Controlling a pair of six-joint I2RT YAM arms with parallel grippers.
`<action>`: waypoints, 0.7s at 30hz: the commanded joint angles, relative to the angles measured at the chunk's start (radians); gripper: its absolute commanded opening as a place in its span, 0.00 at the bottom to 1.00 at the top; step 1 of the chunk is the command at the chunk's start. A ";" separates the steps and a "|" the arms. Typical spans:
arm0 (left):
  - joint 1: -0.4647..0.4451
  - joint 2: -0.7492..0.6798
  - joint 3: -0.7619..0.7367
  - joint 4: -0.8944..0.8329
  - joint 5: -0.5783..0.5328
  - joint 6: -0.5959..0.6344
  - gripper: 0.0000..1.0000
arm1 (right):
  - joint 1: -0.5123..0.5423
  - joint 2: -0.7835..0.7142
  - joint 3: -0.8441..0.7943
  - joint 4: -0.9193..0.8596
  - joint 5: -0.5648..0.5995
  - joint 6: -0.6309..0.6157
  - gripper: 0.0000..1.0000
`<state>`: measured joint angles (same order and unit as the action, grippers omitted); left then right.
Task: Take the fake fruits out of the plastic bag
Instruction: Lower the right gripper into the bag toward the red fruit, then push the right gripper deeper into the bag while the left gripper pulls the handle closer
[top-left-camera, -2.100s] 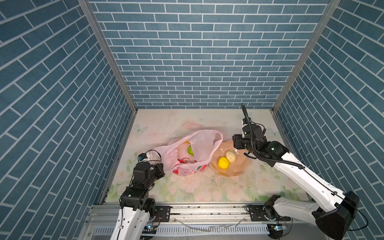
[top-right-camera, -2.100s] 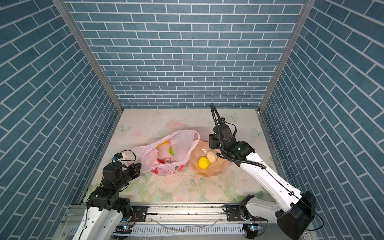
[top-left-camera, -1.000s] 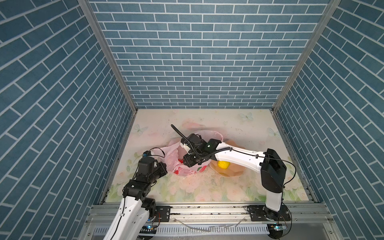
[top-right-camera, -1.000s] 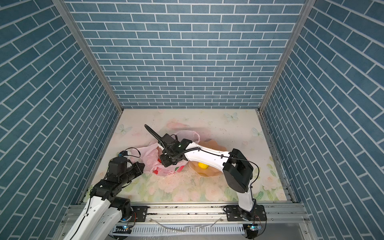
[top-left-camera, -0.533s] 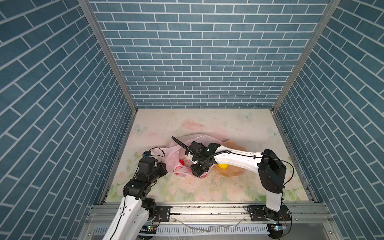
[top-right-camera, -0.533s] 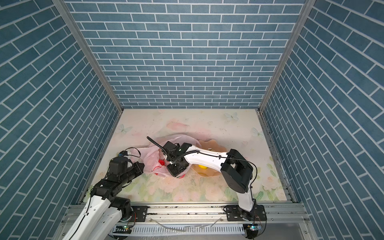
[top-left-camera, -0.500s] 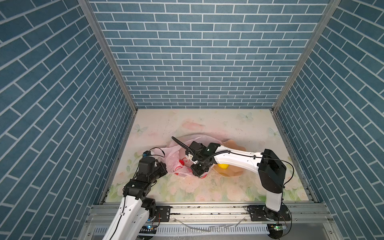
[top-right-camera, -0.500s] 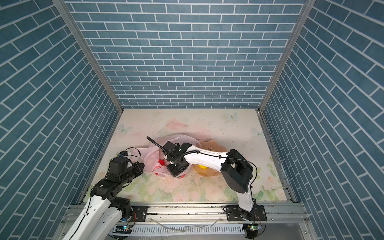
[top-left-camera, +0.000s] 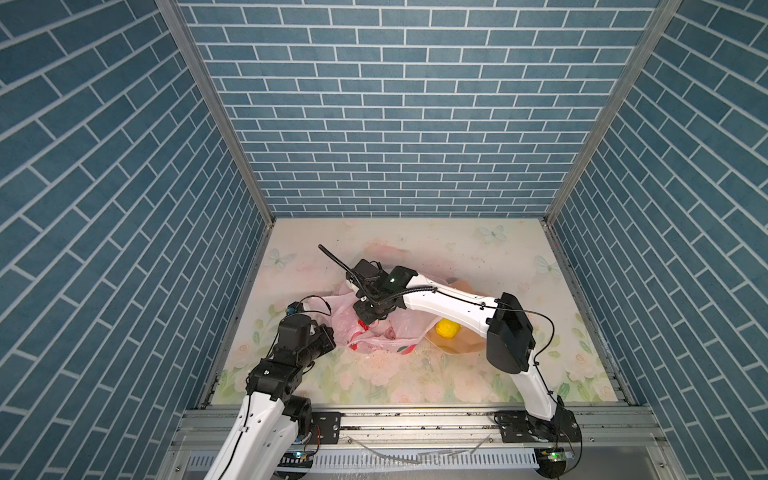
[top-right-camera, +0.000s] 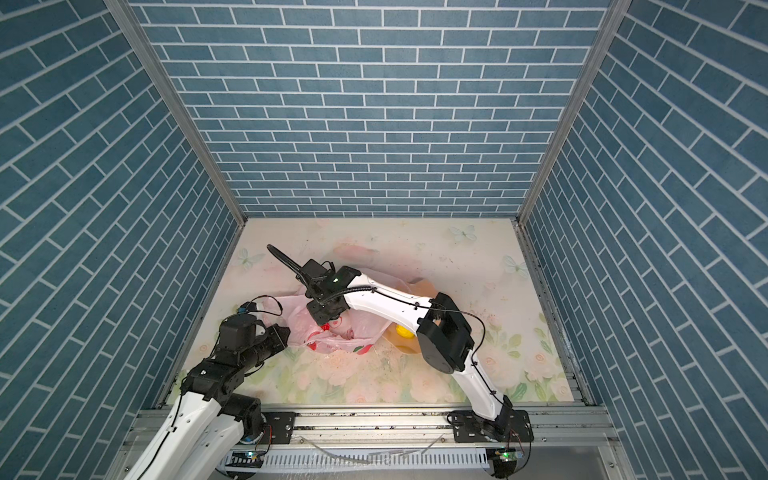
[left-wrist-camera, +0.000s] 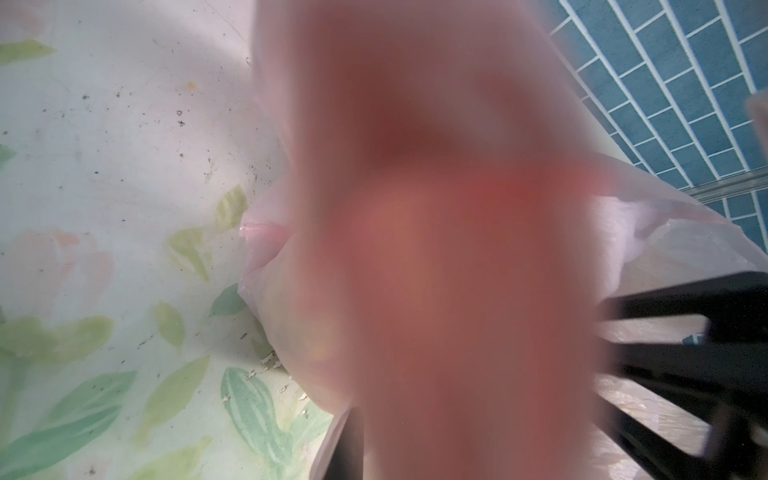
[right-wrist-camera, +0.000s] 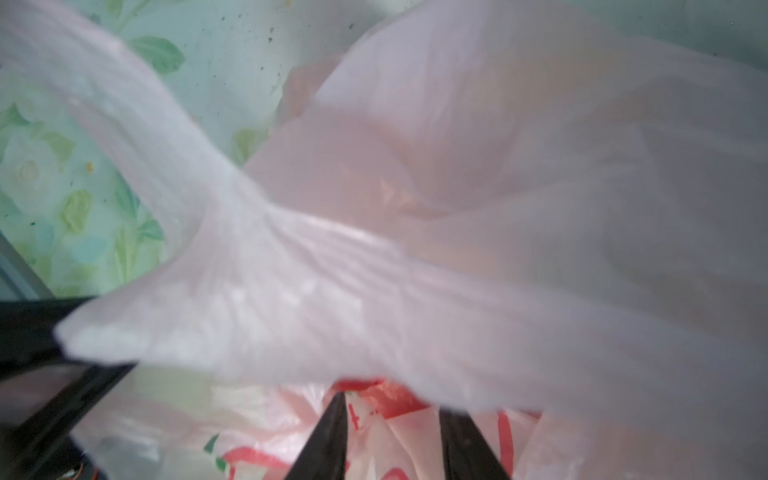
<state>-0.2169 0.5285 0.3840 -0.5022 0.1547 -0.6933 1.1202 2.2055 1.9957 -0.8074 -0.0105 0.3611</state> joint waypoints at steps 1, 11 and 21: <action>-0.009 -0.012 -0.019 0.006 0.001 -0.012 0.15 | -0.003 0.053 0.072 -0.069 0.082 -0.016 0.41; -0.012 -0.017 -0.034 0.014 -0.014 -0.023 0.15 | -0.041 0.123 0.195 -0.067 0.122 -0.119 0.47; -0.013 -0.016 -0.039 0.037 -0.018 -0.048 0.15 | -0.086 0.184 0.296 -0.116 0.141 -0.170 0.53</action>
<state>-0.2234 0.5167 0.3565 -0.4866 0.1501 -0.7300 1.0454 2.3585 2.2425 -0.8688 0.1047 0.2379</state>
